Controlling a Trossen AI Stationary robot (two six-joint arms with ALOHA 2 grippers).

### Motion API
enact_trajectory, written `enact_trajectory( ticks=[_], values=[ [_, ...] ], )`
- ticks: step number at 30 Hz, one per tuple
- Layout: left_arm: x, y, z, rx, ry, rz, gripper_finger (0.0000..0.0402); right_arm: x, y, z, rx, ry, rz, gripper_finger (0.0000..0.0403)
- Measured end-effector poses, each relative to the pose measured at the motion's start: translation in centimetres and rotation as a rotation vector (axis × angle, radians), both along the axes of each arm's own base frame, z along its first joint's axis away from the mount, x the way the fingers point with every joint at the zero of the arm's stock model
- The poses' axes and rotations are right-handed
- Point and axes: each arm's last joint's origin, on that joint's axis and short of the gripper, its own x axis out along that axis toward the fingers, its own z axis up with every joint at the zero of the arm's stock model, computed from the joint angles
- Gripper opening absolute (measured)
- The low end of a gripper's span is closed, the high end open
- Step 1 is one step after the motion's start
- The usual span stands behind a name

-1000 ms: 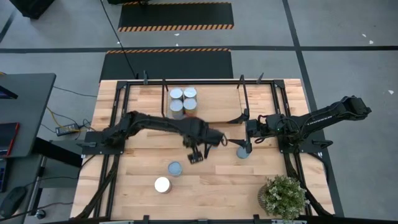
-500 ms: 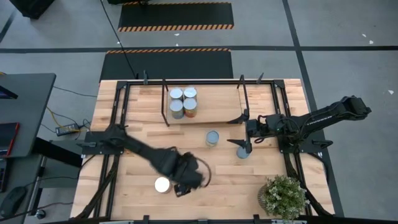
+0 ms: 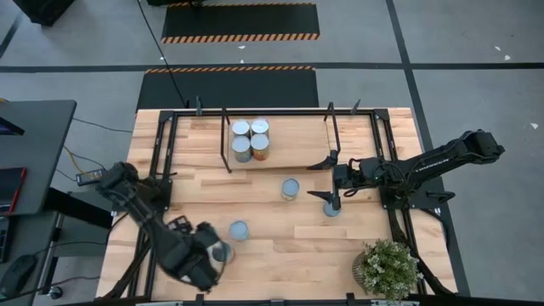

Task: Pick and place cans onto a shelf
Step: Put the canned corn on the shelf

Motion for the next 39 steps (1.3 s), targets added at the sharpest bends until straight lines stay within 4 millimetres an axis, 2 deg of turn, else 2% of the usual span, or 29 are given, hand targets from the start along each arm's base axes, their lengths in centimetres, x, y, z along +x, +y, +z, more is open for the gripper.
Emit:
enact_trajectory(
  ticks=[4,8,14,18,24,39],
  values=[
    [-1.7,-0.4,-2.1,0.03,0.036,-0.064,0.0353,0.1,0.0,-0.1,0.0,0.0,0.0,0.0372],
    [-2.3,-0.7,-4.9,0.028,0.047,-0.128,0.0352,0.1,0.0,0.0,-0.003,-0.001,0.0,0.0372],
    [-1.0,0.5,-8.7,-0.045,0.027,-0.184,0.0352,0.1,0.0,0.0,-0.007,-0.006,0.001,0.0372],
    [0.3,1.2,-10.1,-0.101,-0.024,-0.276,0.0352,0.1,0.0,0.0,0.002,-0.007,0.0,0.0372],
    [2.1,1.8,-10.0,-0.126,-0.107,-0.371,0.0352,0.1,0.0,0.0,0.009,-0.007,0.0,0.0372],
    [4.3,0.8,-9.5,-0.195,-0.344,-0.476,0.035,0.1,0.0,0.0,0.007,-0.007,0.0,0.0372]
  ],
)
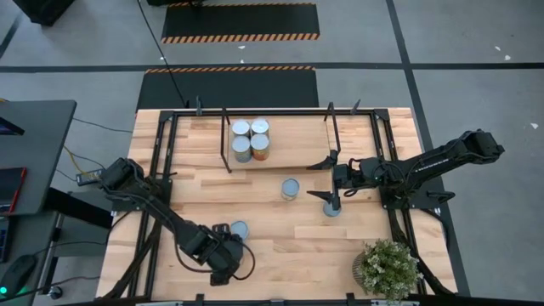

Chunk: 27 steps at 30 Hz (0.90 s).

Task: Pick and place cans onto a shelf
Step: Put the canned corn on the shelf

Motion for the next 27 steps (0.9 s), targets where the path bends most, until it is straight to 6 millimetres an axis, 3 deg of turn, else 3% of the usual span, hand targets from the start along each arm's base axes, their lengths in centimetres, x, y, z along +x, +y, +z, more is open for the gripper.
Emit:
enact_trajectory(
  ticks=[10,20,27],
  values=[
    [0.7,0.3,0.1,-0.039,-0.034,0.145,0.0348,0.0,0.0,0.0,0.0,0.0,0.0,0.0372],
    [3.3,2.0,0.7,-0.164,-0.119,0.247,0.0317,0.0,-0.1,0.0,0.009,-0.001,-0.027,0.0372],
    [3.3,2.6,0.5,-0.063,-0.135,0.22,0.0311,0.0,-0.1,0.0,0.003,0.0,-0.028,0.0372]
  ],
)
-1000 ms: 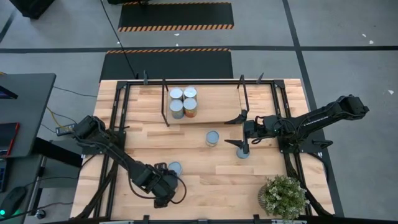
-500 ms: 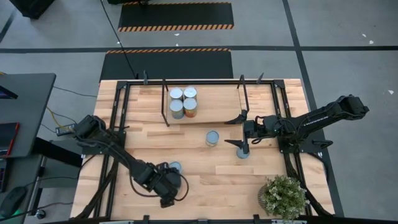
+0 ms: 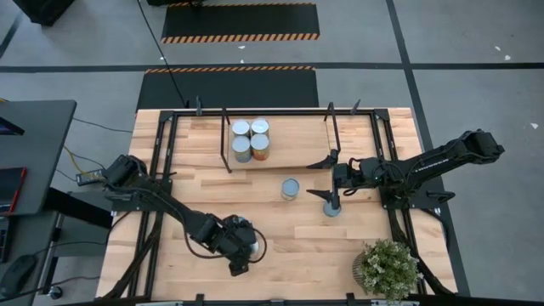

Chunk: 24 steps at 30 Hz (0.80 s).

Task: Pick and place cans onto a shelf
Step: Put the canned corn on the shelf

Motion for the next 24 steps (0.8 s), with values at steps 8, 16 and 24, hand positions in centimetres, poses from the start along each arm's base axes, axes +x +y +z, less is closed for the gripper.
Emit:
enact_trajectory(
  ticks=[8,16,24],
  values=[
    [1.3,0.3,0.8,-0.011,-0.097,0.006,0.0311,0.0,0.0,0.0,-0.002,0.0,-0.002,0.0372],
    [5.1,4.6,5.3,0.17,-0.24,0.094,0.0311,-0.1,-0.2,-0.3,-0.032,0.036,-0.082,0.0372],
    [8.1,14.5,8.8,0.324,-0.261,0.239,0.0311,-1.3,0.3,0.6,-0.114,0.018,-0.219,0.0372]
  ],
)
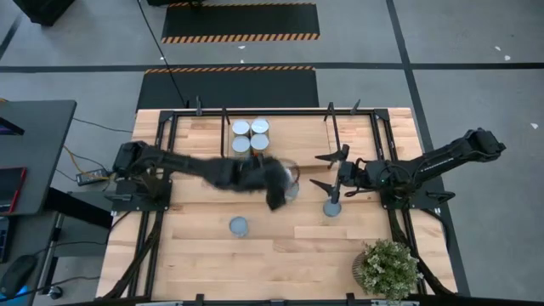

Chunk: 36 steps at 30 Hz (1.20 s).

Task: Pick and place cans onto a shelf
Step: Put the canned corn on the shelf

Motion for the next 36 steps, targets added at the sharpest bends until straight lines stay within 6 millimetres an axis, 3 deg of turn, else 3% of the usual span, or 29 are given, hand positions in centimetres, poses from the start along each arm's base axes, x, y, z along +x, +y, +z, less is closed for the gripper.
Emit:
enact_trajectory(
  ticks=[6,10,18,22,30,36],
  values=[
    [0.6,7.6,-0.6,-0.005,0.021,0.137,0.0311,-0.4,0.3,0.1,-0.018,0.008,-0.024,0.0372],
    [1.3,10.6,-1.2,-0.034,0.018,0.16,0.0311,-0.4,0.2,0.1,-0.019,0.011,-0.023,0.0372],
    [5.1,12.7,-1.2,0.034,0.085,0.113,0.0311,-0.4,0.3,0.1,-0.019,0.013,-0.019,0.0372],
    [6.4,14.0,-2.2,0.002,0.172,0.114,0.0311,-0.5,0.4,0.0,-0.022,0.022,-0.013,0.0372],
    [7.0,14.6,-4.7,-0.038,0.282,0.101,0.0311,-0.6,0.6,0.2,-0.025,0.011,0.004,0.0372],
    [6.9,14.6,-4.8,-0.036,0.295,0.094,0.0312,-0.6,0.6,0.2,-0.024,0.007,0.01,0.0372]
  ],
)
